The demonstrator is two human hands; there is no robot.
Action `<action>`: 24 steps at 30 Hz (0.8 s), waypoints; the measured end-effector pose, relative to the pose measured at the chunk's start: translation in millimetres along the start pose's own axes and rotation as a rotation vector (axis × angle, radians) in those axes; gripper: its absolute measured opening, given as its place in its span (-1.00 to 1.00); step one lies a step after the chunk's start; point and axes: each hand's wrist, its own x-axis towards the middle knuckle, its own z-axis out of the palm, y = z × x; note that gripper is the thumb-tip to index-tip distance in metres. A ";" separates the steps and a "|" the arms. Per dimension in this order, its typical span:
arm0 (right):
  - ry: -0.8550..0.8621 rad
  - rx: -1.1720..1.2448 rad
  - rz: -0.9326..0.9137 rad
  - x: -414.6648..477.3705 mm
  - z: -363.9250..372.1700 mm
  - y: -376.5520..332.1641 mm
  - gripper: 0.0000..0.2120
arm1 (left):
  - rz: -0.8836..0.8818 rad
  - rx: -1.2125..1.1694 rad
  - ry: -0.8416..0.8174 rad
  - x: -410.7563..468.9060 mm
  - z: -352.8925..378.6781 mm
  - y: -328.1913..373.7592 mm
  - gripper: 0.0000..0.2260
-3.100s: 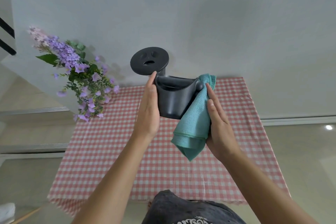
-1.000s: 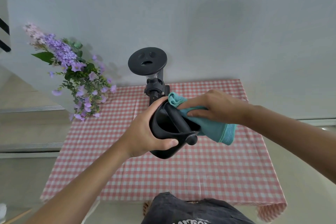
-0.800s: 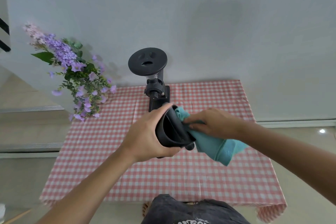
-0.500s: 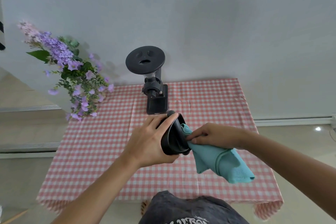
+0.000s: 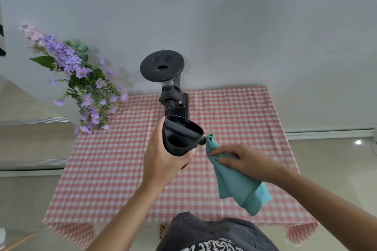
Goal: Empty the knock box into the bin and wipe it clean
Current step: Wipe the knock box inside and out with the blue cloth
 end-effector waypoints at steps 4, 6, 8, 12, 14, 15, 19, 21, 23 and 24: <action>0.034 -0.097 0.135 -1.9 13.6 46.1 -0.72 | -0.068 -0.068 0.022 -2.5 3.2 2.0 0.09; 0.076 -0.142 0.246 -2.4 16.6 81.9 -0.63 | -0.070 -0.089 0.008 -5.5 4.5 3.2 0.10; 0.113 -0.176 0.355 -4.1 16.9 119.1 -0.49 | -0.067 -0.107 0.007 -9.1 6.9 3.3 0.11; 0.215 -0.120 0.552 -10.2 10.3 183.6 -0.48 | -0.054 -0.113 0.036 -15.7 12.5 1.9 0.13; 0.253 -0.022 0.610 -13.2 7.7 206.4 -0.51 | -0.055 -0.104 0.037 -18.7 14.7 2.9 0.12; 0.259 -0.007 0.631 -14.5 7.1 214.9 -0.52 | -0.059 -0.105 0.034 -20.2 15.8 3.3 0.12; 0.244 -0.125 0.680 -15.3 8.2 213.9 -0.40 | -0.058 -0.133 0.024 -24.0 19.0 2.0 0.11; 0.305 -0.300 0.591 -10.4 9.2 187.6 -0.34 | -0.046 -0.184 0.033 -25.3 20.1 1.9 0.08; 0.374 -0.216 0.412 -1.8 11.7 138.6 -0.34 | -0.023 -0.242 0.055 -26.3 20.0 3.2 0.03; 0.354 -0.063 0.312 1.7 13.5 108.5 -0.36 | -0.017 -0.261 0.061 -27.2 20.1 4.0 0.03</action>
